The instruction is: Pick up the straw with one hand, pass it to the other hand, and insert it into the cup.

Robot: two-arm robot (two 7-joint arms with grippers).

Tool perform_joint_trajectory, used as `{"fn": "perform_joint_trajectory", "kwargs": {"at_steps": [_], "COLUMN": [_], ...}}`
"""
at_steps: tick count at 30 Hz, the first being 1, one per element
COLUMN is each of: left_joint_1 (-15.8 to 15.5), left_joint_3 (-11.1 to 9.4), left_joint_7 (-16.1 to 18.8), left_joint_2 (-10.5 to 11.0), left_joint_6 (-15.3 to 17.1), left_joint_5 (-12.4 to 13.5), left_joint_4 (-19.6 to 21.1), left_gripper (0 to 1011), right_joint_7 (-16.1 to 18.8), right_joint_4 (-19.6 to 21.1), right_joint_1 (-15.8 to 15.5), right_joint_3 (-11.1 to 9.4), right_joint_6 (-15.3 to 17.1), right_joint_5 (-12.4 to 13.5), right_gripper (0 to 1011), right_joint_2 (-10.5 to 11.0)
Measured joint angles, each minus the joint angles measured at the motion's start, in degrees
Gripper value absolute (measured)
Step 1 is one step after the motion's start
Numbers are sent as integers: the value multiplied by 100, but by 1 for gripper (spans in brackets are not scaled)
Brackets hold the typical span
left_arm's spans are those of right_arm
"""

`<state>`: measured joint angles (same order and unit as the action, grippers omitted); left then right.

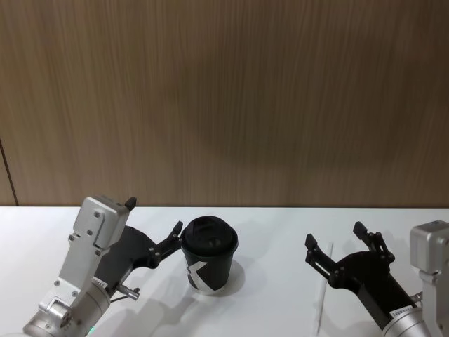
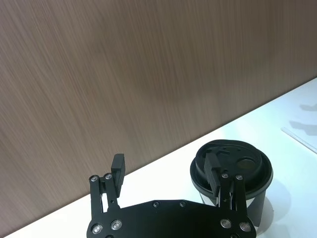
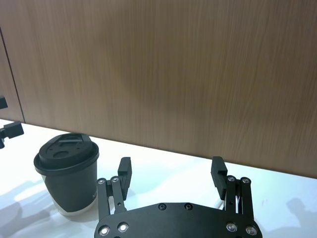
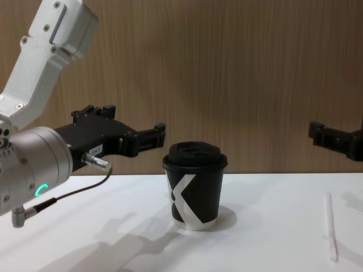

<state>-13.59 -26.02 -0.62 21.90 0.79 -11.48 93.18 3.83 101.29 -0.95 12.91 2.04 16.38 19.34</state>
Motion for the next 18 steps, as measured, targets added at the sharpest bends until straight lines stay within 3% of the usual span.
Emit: {"fn": "perform_joint_trajectory", "kwargs": {"at_steps": [13, 18], "left_joint_1": [0, 0], "left_joint_3": [0, 0], "left_joint_7": [0, 0], "left_joint_2": [0, 0], "left_joint_6": [0, 0], "left_joint_5": [0, 0], "left_joint_4": [0, 0], "left_gripper": [1003, 1003], "right_joint_7": [204, 402], "right_joint_4": [143, 238], "right_joint_1": [-91, -166], "right_joint_3": [-16, -37], "right_joint_6": [141, 207], "right_joint_5": [-81, -133], "right_gripper": [1001, 1001], "right_joint_2": [217, 422]}}
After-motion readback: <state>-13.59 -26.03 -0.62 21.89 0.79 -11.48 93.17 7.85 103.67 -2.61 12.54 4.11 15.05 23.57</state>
